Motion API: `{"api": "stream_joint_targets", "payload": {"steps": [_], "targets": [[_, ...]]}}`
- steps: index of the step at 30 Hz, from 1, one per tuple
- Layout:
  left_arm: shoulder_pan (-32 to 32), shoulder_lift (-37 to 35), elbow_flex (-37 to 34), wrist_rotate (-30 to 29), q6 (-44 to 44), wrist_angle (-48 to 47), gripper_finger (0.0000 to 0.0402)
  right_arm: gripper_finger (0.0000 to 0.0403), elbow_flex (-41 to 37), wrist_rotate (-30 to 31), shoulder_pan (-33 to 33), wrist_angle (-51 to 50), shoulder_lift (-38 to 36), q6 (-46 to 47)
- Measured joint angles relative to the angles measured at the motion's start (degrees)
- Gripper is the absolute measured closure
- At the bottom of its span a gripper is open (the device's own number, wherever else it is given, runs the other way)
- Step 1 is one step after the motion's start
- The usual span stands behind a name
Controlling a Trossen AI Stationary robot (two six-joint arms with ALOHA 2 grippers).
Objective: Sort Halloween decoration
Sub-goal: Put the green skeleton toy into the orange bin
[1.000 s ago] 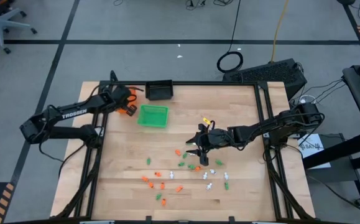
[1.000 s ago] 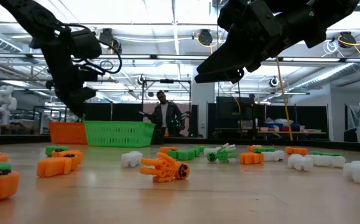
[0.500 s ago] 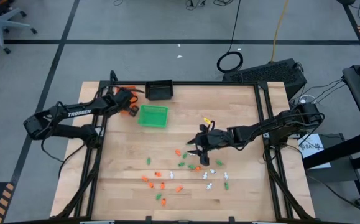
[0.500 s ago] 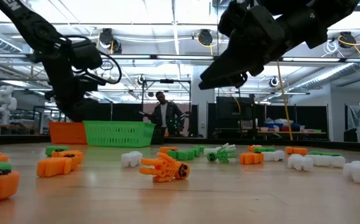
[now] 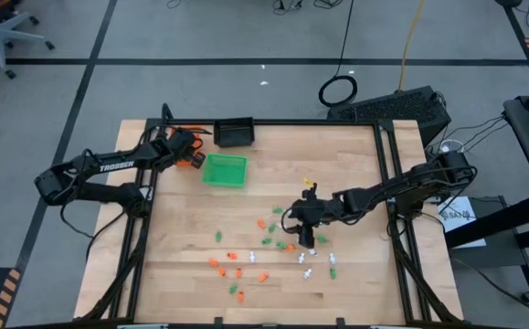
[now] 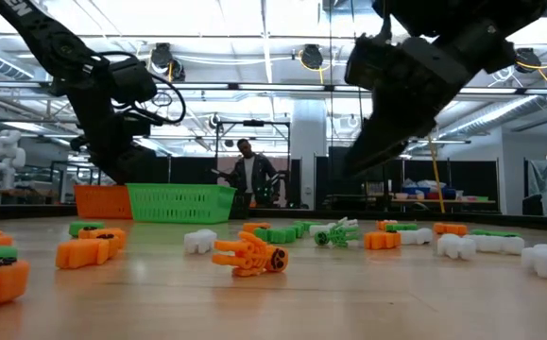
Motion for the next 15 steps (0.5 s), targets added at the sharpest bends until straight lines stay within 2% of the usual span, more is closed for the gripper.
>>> {"api": "stream_joint_targets", "payload": {"steps": [4,8,12,15], "targets": [[-0.15,-0.10,0.00,-0.23,0.02,-0.02,0.0277,0.0218,0.04,0.31,2.56,-3.38,-1.48,3.82],[-1.99,-0.90,0.02,0.64,-0.04,0.16,0.0276,0.0218,0.13,5.84,6.41,-6.98,-3.41,7.25],[-5.85,-2.65,0.07,1.31,-1.45,3.15,0.0276,0.0218,0.07,11.57,9.23,-12.96,-3.86,10.19],[-9.74,-3.99,0.13,1.54,-1.53,6.19,0.0276,0.0218,0.07,12.08,9.97,-18.06,-3.84,13.27]]}}
